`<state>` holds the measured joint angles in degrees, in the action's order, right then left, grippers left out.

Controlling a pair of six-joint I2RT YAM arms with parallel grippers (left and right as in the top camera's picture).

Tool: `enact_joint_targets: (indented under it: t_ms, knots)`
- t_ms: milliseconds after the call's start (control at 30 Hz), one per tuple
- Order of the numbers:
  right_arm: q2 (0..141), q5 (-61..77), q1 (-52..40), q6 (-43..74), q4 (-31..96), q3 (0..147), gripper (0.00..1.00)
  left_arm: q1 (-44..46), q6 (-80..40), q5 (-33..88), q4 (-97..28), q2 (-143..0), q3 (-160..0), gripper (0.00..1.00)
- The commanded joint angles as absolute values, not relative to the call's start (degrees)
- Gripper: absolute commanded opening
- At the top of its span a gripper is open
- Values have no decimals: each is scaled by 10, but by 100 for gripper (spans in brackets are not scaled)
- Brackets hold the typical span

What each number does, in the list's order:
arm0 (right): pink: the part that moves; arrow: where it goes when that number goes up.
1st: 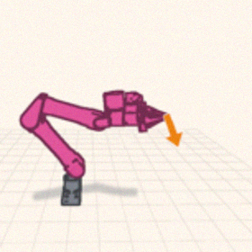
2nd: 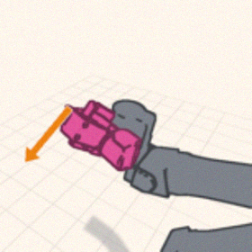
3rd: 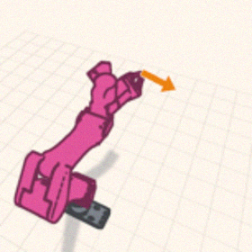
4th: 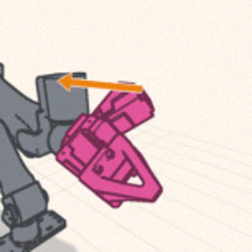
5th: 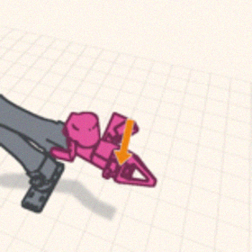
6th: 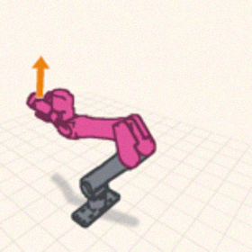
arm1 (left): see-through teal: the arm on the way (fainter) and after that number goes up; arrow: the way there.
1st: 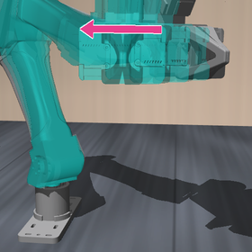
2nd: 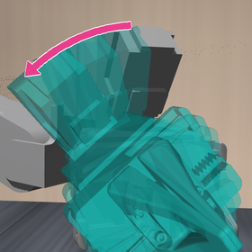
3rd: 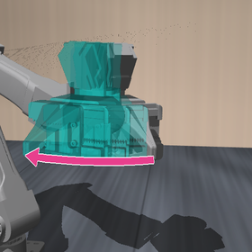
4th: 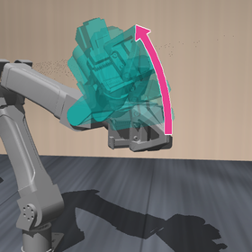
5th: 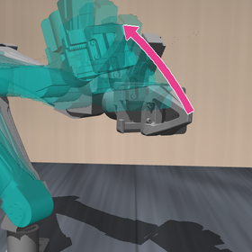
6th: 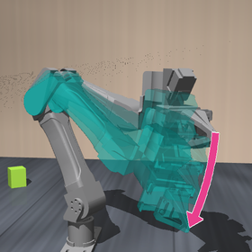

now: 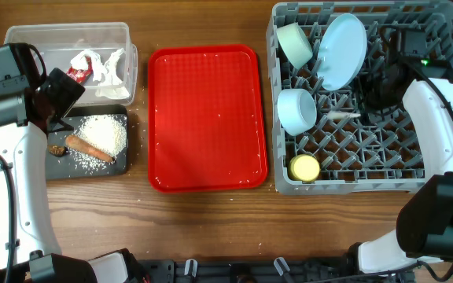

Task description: Sort waste into correct bins and load items into the dishwasher rack

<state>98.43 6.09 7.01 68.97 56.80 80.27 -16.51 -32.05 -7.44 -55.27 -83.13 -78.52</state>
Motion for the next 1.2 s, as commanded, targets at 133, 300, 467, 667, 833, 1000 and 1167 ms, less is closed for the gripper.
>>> enact_joint_targets:
  t_ms: [133, 300, 467, 667, 833, 1000, 1167]
  knots:
    - [980, 97, 62, 612, 548, 799, 75, -166, -318, -75, -551, -827, -793, 100]
    - [959, 107, 29, 537, 544, 799, 68, -166, -318, -75, -551, -827, -793, 100]
    - [886, 107, -44, 426, 548, 799, 83, -166, -318, -75, -551, -827, -793, 100]
    - [785, 104, -151, 249, 548, 799, 100, -166, -318, -75, -551, -827, -793, 100]
    - [729, 104, -201, 170, 560, 799, 100, -166, -318, -75, -551, -827, -793, 100]
    - [727, 109, -201, 214, 565, 799, 100, -166, -318, -75, -551, -827, -793, 100]
    - [729, 74, -201, 210, 569, 799, 100, -166, -318, -75, -551, -827, -793, 100]
